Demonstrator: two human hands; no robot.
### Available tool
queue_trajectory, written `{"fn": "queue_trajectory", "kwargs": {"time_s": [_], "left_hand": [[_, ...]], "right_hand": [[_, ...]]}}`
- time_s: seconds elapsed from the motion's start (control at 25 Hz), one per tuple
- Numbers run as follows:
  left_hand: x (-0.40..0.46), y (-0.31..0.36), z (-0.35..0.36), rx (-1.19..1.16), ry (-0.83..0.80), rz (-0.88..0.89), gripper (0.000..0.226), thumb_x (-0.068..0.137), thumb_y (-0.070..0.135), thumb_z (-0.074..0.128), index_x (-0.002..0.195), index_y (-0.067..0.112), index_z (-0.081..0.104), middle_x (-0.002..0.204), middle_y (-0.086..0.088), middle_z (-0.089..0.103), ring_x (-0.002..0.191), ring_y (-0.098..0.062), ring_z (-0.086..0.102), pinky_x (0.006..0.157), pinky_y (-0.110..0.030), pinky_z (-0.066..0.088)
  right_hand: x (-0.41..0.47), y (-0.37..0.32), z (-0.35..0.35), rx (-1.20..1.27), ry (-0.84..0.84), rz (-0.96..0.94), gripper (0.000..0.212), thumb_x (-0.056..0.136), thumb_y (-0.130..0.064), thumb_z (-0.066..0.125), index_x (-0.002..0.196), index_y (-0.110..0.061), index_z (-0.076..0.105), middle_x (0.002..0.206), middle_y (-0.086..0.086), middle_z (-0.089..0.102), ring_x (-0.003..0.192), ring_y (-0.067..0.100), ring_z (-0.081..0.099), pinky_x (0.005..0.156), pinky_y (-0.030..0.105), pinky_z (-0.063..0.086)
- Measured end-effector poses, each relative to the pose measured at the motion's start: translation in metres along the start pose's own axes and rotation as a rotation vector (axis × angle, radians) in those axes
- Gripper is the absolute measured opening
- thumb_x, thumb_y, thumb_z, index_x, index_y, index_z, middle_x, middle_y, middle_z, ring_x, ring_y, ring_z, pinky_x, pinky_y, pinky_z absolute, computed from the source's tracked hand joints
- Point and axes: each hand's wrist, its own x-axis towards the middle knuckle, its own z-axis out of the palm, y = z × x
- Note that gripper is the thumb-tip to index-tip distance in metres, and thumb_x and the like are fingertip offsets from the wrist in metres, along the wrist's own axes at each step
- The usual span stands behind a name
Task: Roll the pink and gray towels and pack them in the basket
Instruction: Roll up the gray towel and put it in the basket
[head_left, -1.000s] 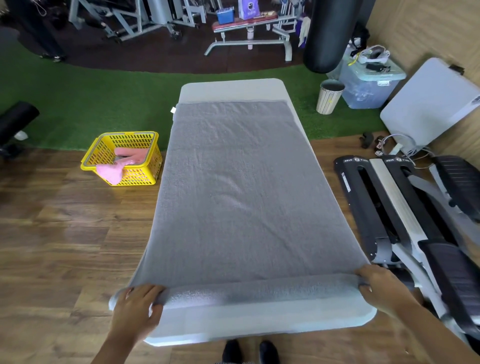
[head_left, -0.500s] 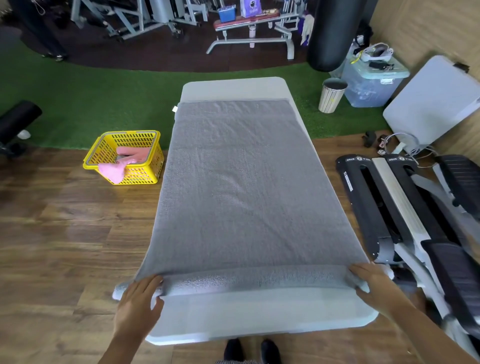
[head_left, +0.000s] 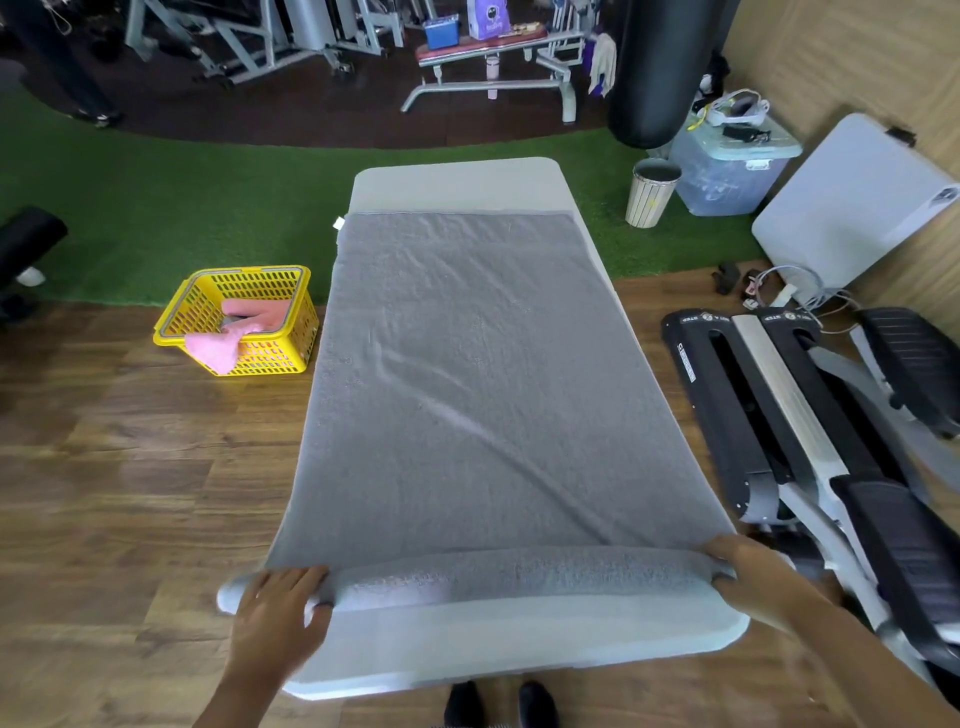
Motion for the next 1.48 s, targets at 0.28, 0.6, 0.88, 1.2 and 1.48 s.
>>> {"fn": "queue_trajectory", "kwargs": {"time_s": [0.28,0.6,0.88,1.2,1.48], "left_hand": [[-0.003,0.000,0.007,-0.037,0.120,0.079,0.042,0.070,0.029,0.043,0.099,0.010,0.067,0.099,-0.005,0.068,0.094,-0.024,0.058,0.098,-0.035,0.034],[0.001,0.003,0.007,-0.067,0.113,0.106,0.038,0.069,0.033,0.045,0.090,0.014,0.070,0.088,0.005,0.068,0.091,-0.012,0.056,0.100,-0.029,0.029],[0.000,0.007,0.014,-0.031,0.228,0.114,0.034,0.070,0.026,0.040,0.082,0.014,0.070,0.075,0.006,0.066,0.076,-0.013,0.057,0.083,-0.036,0.036],[-0.011,-0.005,0.023,0.068,0.219,0.106,0.033,0.077,0.021,0.035,0.091,0.013,0.064,0.082,0.000,0.064,0.080,-0.019,0.055,0.084,-0.043,0.036],[-0.011,-0.001,0.019,0.064,0.184,0.071,0.031,0.078,0.021,0.035,0.092,0.015,0.062,0.080,0.003,0.064,0.075,-0.018,0.062,0.083,-0.039,0.035]], "right_hand": [[-0.001,0.006,0.020,-0.024,0.472,-0.231,0.035,0.057,0.010,0.075,0.088,-0.005,0.069,0.085,0.006,0.068,0.072,0.028,0.065,0.073,0.044,0.053],[0.002,0.009,0.014,0.026,0.217,-0.106,0.040,0.060,-0.009,0.075,0.099,-0.019,0.069,0.087,-0.003,0.068,0.083,0.022,0.064,0.075,0.028,0.048],[0.003,0.001,0.001,-0.064,0.238,-0.176,0.024,0.067,-0.015,0.057,0.088,-0.021,0.068,0.076,-0.015,0.052,0.073,0.015,0.062,0.060,0.024,0.043],[0.013,-0.013,0.025,-0.204,0.332,-0.293,0.029,0.046,-0.006,0.051,0.067,-0.021,0.065,0.066,-0.009,0.059,0.065,0.013,0.059,0.082,0.024,0.034],[0.010,-0.022,0.022,-0.160,0.317,-0.234,0.028,0.038,-0.004,0.068,0.049,-0.026,0.056,0.046,-0.007,0.055,0.045,0.012,0.057,0.048,0.024,0.047]]}}
